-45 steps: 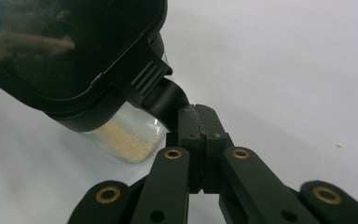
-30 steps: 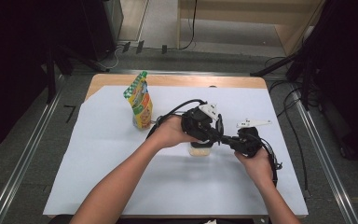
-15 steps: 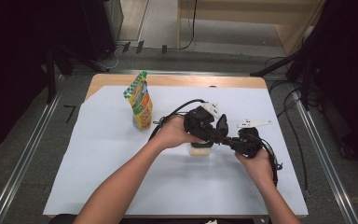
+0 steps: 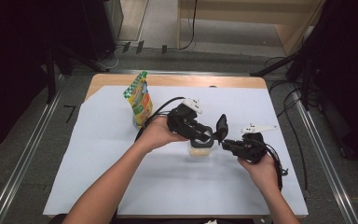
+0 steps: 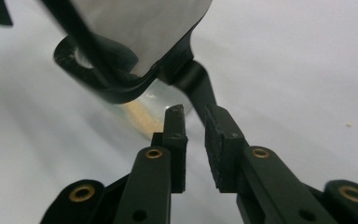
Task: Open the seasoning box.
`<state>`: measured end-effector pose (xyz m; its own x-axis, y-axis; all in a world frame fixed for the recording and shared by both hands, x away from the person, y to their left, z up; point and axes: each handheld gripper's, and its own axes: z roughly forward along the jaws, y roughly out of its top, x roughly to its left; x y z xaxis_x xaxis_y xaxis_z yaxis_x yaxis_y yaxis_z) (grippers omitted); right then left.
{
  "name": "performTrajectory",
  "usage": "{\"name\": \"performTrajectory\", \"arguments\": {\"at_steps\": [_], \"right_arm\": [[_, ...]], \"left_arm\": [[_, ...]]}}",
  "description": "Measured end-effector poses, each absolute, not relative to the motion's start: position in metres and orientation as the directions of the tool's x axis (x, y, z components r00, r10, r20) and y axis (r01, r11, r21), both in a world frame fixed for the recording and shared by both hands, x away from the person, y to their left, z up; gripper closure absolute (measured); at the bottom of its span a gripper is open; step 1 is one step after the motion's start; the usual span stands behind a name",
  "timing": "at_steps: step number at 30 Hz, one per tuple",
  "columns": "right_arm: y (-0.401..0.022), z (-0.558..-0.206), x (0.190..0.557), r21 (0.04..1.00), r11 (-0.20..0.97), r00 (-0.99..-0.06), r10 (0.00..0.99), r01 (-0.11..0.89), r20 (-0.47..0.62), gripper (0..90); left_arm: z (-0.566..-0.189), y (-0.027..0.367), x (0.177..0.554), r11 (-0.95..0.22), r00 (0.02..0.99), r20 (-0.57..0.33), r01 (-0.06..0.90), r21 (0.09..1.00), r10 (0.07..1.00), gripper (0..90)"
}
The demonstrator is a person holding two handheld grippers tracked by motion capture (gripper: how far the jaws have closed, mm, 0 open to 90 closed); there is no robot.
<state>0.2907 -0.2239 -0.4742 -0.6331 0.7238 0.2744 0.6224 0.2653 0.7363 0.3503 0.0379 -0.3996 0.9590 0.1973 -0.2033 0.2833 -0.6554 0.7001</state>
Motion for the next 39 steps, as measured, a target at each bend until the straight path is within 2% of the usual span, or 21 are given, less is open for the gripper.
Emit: {"name": "performTrajectory", "arguments": {"at_steps": [7, 9, 13, 17, 27, 39], "right_arm": [[-0.217, -0.467, 0.272, 0.754, 0.285, -0.667, 0.699, 0.592, 0.259, 62.9], [-0.214, -0.467, 0.267, 0.754, 0.290, -0.675, 0.689, 0.589, 0.263, 62.5], [-0.207, -0.466, 0.258, 0.765, 0.323, -0.706, 0.670, 0.557, 0.232, 56.7], [-0.200, -0.464, 0.257, 0.758, 0.308, -0.710, 0.648, 0.575, 0.275, 55.9], [-0.189, -0.466, 0.261, 0.748, 0.325, -0.731, 0.612, 0.579, 0.300, 52.1], [-0.167, -0.466, 0.261, 0.758, 0.404, -0.800, 0.545, 0.513, 0.251, 52.2]], "left_arm": [[-0.402, 0.065, 0.343, -0.645, 0.948, -0.192, 0.315, 0.697, 0.255, 60.6], [-0.403, 0.072, 0.339, -0.633, 0.943, -0.198, 0.328, 0.701, 0.269, 59.5], [-0.406, 0.084, 0.337, -0.602, 0.915, -0.268, 0.400, 0.691, 0.301, 47.5], [-0.407, 0.096, 0.334, -0.589, 0.909, -0.267, 0.412, 0.695, 0.321, 46.6], [-0.407, 0.125, 0.329, -0.562, 0.888, -0.253, 0.443, 0.699, 0.385, 43.7], [-0.403, 0.165, 0.324, -0.532, 0.855, -0.224, 0.475, 0.701, 0.468, 43.7]]}}
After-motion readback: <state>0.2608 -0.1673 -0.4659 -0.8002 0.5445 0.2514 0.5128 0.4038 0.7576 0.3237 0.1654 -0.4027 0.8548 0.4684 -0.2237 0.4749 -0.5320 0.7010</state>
